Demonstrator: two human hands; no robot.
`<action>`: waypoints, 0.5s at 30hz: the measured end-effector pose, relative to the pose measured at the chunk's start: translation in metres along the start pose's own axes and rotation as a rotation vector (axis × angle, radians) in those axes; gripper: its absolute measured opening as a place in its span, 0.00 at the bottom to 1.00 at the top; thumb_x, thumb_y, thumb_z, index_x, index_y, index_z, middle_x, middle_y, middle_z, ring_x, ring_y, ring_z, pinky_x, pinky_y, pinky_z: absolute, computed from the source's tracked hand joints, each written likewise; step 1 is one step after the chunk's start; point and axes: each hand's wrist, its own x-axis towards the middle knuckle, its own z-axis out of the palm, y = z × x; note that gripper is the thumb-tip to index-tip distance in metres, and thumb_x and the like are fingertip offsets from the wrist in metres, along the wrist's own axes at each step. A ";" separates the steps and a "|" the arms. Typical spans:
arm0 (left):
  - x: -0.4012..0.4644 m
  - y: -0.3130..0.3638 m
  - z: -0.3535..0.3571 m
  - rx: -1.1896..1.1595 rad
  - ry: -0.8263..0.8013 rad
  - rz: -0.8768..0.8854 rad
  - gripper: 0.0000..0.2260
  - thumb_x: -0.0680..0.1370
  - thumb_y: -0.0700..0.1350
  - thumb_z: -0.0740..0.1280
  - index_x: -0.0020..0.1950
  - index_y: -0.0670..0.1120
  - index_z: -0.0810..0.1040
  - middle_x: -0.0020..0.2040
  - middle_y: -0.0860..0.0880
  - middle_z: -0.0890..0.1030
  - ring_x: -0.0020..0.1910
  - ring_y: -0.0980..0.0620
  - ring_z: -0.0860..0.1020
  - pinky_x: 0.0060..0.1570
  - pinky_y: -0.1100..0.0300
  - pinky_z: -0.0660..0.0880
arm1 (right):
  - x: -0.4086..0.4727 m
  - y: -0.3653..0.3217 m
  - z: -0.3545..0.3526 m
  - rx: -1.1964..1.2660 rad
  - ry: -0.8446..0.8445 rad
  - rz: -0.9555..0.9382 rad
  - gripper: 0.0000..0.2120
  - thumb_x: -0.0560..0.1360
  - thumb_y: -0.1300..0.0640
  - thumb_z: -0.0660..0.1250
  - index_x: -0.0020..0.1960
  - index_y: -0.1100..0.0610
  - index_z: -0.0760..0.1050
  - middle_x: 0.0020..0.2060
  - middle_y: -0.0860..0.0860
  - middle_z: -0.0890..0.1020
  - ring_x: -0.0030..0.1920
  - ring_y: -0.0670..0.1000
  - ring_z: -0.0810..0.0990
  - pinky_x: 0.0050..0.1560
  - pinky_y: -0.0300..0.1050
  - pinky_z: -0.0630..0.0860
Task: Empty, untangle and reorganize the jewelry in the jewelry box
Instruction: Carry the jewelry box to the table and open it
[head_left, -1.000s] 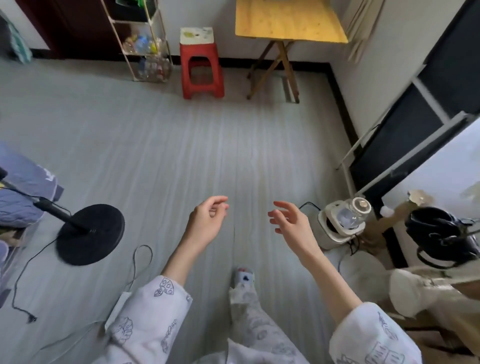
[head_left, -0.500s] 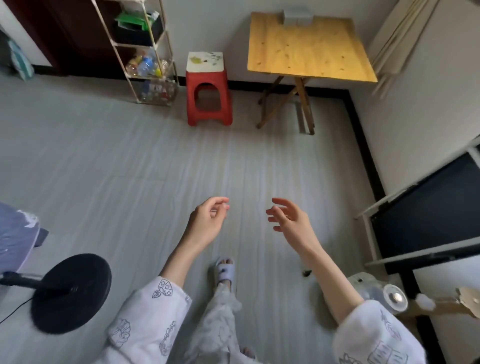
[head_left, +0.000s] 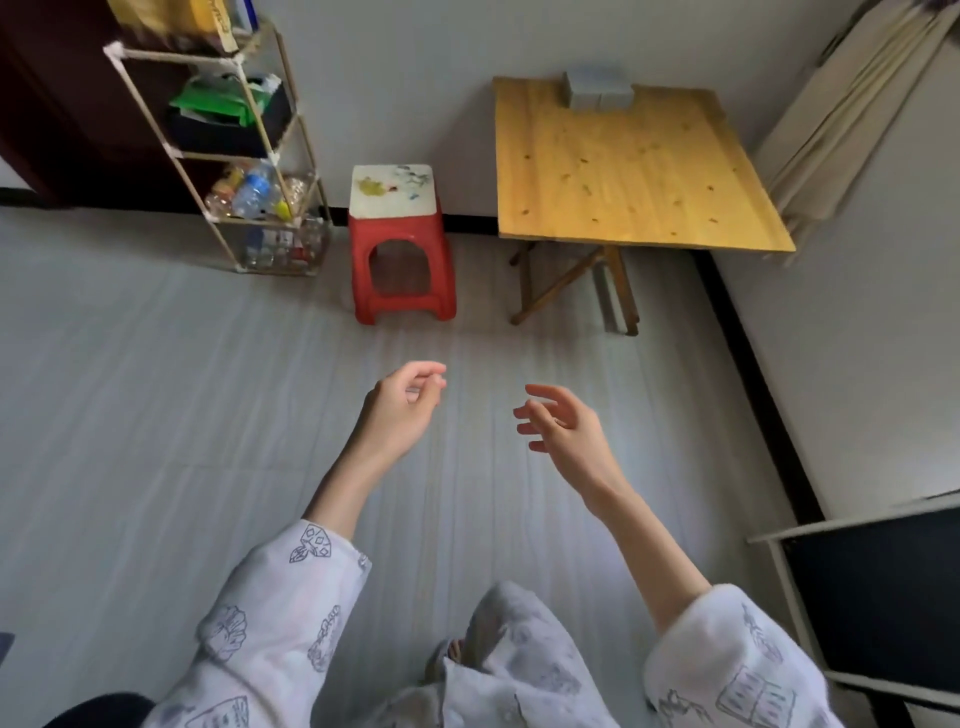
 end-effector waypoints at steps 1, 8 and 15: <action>0.022 0.003 -0.003 0.000 -0.007 0.002 0.06 0.78 0.41 0.60 0.49 0.51 0.75 0.46 0.51 0.79 0.49 0.47 0.79 0.56 0.49 0.74 | 0.022 -0.007 0.002 -0.003 0.004 0.002 0.11 0.78 0.57 0.59 0.60 0.55 0.72 0.48 0.53 0.81 0.47 0.50 0.80 0.51 0.48 0.77; 0.187 0.017 -0.019 0.012 -0.023 -0.012 0.07 0.78 0.41 0.60 0.50 0.51 0.75 0.47 0.50 0.79 0.46 0.50 0.79 0.52 0.52 0.74 | 0.191 -0.049 0.020 -0.010 -0.008 -0.002 0.10 0.78 0.57 0.59 0.58 0.53 0.72 0.47 0.51 0.81 0.46 0.48 0.81 0.50 0.46 0.77; 0.354 0.056 -0.043 0.051 -0.017 -0.013 0.08 0.78 0.41 0.59 0.53 0.48 0.76 0.51 0.47 0.79 0.49 0.50 0.78 0.50 0.59 0.73 | 0.362 -0.113 0.039 -0.010 -0.052 -0.033 0.09 0.78 0.57 0.60 0.57 0.52 0.72 0.49 0.54 0.81 0.48 0.51 0.81 0.50 0.48 0.78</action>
